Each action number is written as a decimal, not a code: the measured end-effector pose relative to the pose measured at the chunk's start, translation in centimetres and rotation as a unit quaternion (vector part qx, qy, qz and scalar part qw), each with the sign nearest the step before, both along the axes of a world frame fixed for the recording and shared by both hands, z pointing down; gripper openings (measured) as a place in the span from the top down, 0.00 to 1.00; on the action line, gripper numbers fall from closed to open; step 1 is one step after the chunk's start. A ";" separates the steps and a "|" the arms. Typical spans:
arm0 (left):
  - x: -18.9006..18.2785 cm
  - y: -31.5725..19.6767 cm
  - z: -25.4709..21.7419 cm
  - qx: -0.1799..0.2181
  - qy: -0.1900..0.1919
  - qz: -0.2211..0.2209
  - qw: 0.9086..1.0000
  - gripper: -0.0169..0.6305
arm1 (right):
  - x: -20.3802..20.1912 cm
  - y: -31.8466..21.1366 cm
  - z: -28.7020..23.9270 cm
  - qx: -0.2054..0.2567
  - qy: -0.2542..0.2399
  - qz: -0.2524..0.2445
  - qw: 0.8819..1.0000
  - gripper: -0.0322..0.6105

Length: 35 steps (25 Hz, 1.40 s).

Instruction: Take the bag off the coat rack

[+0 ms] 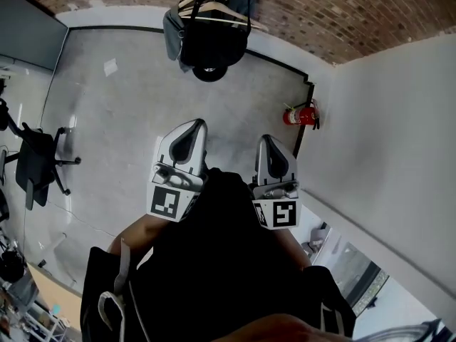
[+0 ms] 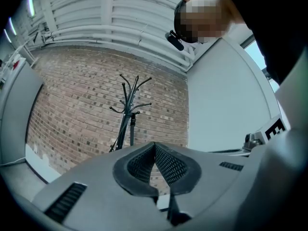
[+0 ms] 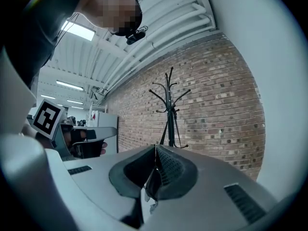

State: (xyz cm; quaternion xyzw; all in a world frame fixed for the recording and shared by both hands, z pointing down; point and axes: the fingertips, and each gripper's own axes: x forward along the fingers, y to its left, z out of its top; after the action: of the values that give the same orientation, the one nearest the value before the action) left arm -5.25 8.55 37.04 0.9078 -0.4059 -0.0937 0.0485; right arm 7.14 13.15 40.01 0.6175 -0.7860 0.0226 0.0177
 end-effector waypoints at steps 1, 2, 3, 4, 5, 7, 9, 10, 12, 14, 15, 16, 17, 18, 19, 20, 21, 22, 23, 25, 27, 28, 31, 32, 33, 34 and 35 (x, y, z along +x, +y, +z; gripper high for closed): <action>-0.2 -0.8 0.1 -0.003 -0.001 0.002 1.000 0.94 | -0.2 -1.1 -0.2 -0.001 0.003 -0.001 1.000 0.92; -0.4 -1.5 0.2 -0.004 -0.003 0.005 1.000 0.94 | -0.4 -2.1 -0.4 -0.001 0.006 0.000 1.000 0.92; -0.8 -2.4 0.2 -0.005 -0.002 0.005 1.000 0.94 | -0.6 -3.0 -0.6 -0.001 0.007 0.002 1.000 0.92; -1.2 -3.2 0.2 -0.007 0.001 0.005 1.000 0.94 | -0.8 -3.9 -0.9 -0.002 0.006 0.003 1.000 0.92; -1.5 -4.1 0.2 -0.009 0.005 0.002 1.000 0.94 | -0.9 -4.8 -1.3 -0.001 0.002 0.004 1.000 0.92; -2.0 -6.0 0.0 -0.007 0.010 -0.002 1.000 0.94 | -0.9 -6.7 -2.1 0.008 -0.003 0.005 1.000 0.92; -1.9 -7.9 -0.1 -0.004 0.012 0.000 1.000 0.94 | -0.9 -8.7 -2.7 0.017 0.001 0.010 1.000 0.92; -1.9 -8.8 -0.1 -0.005 0.013 0.003 1.000 0.94 | -0.9 -9.8 -2.8 0.019 0.004 0.014 1.000 0.92; -1.9 -10.4 -0.1 -0.009 0.016 0.012 1.000 0.94 | -1.5 -11.7 -2.8 0.019 0.006 0.020 1.000 0.92; -2.0 -11.8 -0.2 -0.010 0.016 0.021 1.000 0.94 | -2.1 -13.2 -2.8 0.020 0.004 0.022 1.000 0.92; -2.0 -12.4 -0.2 -0.008 0.014 0.025 1.000 0.94 | -2.3 -13.8 -2.8 0.020 0.003 0.023 1.000 0.92; -2.1 -13.1 -0.2 -0.006 0.010 0.028 1.000 0.94 | -2.4 -14.3 -2.7 0.021 0.001 0.023 1.000 0.92; -2.1 -13.8 -0.1 -0.004 0.007 0.030 1.000 0.94 | -2.5 -14.8 -2.6 0.020 0.000 0.024 1.000 0.92; -2.1 -14.4 -0.1 -0.003 0.004 0.031 1.000 0.94 | -2.5 -15.3 -2.4 0.017 -0.001 0.026 1.000 0.92; -2.0 -15.0 -0.2 -0.003 0.004 0.030 1.000 0.94 | -2.4 -15.7 -2.3 0.014 0.000 0.027 1.000 0.92; -1.8 -15.5 -0.2 -0.003 0.006 0.028 1.000 0.94 | -2.1 -15.9 -2.2 0.011 0.000 0.028 1.000 0.92; -1.5 -15.7 -0.2 -0.003 0.007 0.027 1.000 0.94 | -1.8 -16.1 -2.1 0.010 0.001 0.028 1.000 0.92; -1.1 -15.9 -0.2 0.000 0.005 0.026 1.000 0.94 | -1.6 -16.3 -2.0 0.008 0.001 0.026 1.000 0.92; -0.5 -16.0 -0.2 0.006 -0.003 0.026 1.000 0.94 | -1.3 -16.5 -1.9 0.008 0.000 0.023 1.000 0.92; 0.7 -16.3 -0.2 0.019 -0.022 0.030 0.999 0.94 | -1.0 -17.3 -2.0 0.010 -0.003 0.014 1.000 0.92; 1.7 -17.0 -0.1 0.012 -0.031 0.030 0.999 0.94 | -0.7 -18.3 -2.4 0.014 -0.003 0.002 1.000 0.92; 2.1 -17.4 0.0 0.004 -0.033 0.028 0.999 0.94 | -0.5 -18.9 -2.7 0.016 -0.003 -0.003 1.000 0.92; 2.8 -19.0 0.0 -0.008 -0.041 0.018 0.999 0.94 | 0.5 -20.5 -3.5 0.034 -0.002 -0.002 0.999 0.92; 3.0 -19.6 -0.1 -0.008 -0.042 0.014 0.999 0.94 | 1.0 -21.1 -3.8 0.042 -0.001 0.000 0.999 0.92; 3.1 -20.3 -0.2 -0.007 -0.041 0.010 0.999 0.94 | 1.4 -21.7 -4.0 0.047 0.000 0.000 0.999 0.92; 3.2 -20.8 -0.4 -0.005 -0.039 0.005 0.999 0.94 | 1.8 -22.4 -4.0 0.048 -0.002 -0.002 0.999 0.92; 3.3 -21.3 -0.6 -0.004 -0.036 0.001 0.999 0.94 | 2.1 -23.1 -3.9 0.045 -0.004 -0.005 0.999 0.92</action>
State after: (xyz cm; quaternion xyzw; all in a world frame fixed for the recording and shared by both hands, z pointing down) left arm -2.00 -12.80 36.43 0.9108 -0.4068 -0.0592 0.0374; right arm 9.22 -9.91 36.12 0.6134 -0.7896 -0.0105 -0.0129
